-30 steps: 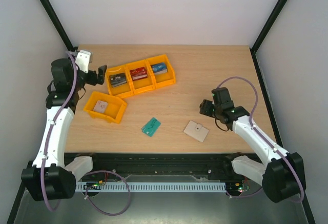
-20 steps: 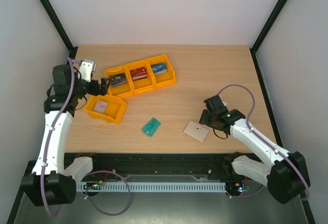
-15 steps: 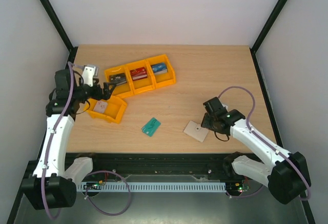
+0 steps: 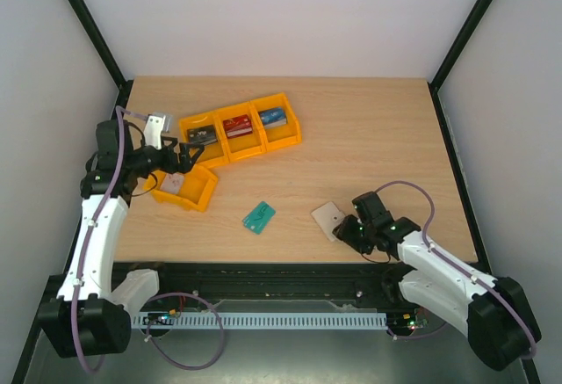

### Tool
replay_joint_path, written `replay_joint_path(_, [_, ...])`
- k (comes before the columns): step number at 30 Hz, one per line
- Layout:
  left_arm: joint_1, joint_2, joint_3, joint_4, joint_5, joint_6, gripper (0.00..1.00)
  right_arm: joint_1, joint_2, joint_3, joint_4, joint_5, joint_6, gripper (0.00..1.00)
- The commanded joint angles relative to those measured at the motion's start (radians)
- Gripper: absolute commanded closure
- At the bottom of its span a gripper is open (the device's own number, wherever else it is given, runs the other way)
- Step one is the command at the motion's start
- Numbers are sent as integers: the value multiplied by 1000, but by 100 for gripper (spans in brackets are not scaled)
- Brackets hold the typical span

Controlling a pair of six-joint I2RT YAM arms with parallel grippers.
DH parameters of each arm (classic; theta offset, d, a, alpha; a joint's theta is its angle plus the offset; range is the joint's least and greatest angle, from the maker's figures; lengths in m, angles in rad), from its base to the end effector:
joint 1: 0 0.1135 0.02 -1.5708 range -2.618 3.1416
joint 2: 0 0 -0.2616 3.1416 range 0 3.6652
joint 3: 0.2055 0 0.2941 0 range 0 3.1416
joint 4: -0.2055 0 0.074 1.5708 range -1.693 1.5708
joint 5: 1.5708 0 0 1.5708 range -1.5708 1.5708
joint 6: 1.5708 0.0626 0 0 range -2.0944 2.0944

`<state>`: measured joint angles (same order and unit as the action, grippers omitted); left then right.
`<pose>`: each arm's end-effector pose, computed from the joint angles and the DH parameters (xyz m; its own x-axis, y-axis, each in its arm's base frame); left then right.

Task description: Take the credit cards out of the card holder

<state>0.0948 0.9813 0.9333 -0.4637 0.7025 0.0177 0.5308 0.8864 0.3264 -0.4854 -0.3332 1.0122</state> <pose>0.2738 -0.0146 0.3174 -0.4787 -0.0319 -0.8774 0.4972 0.8138 -0.3009 0.1597 0.1175 0.0989 -0.9211 0.3886 -0.0259 0.3042 0.7593 0.5753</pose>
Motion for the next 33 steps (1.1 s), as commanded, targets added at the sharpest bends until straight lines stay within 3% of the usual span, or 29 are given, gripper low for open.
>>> replay_joint_path(1, [-3, 6, 37, -12, 17, 2, 0, 6, 31, -66, 146, -65, 80, 59])
replay_joint_path(7, [-16, 33, 56, -8, 25, 0, 0, 6, 125, -96, 352, -108, 132, 67])
replay_joint_path(12, [-17, 82, 71, -21, 90, -28, 0, 5, 180, -96, 460, -103, 163, 97])
replay_joint_path(23, [-88, 158, 95, -46, 138, -115, 7, 6, 206, 18, 657, -231, 100, 98])
replay_joint_path(29, [-95, 200, 90, -94, 116, -84, 7, 6, 196, 130, 704, -328, 35, 99])
replay_joint_path(33, [-95, 214, 112, -144, 218, -49, 12, 6, 200, 201, 749, -354, 27, 98])
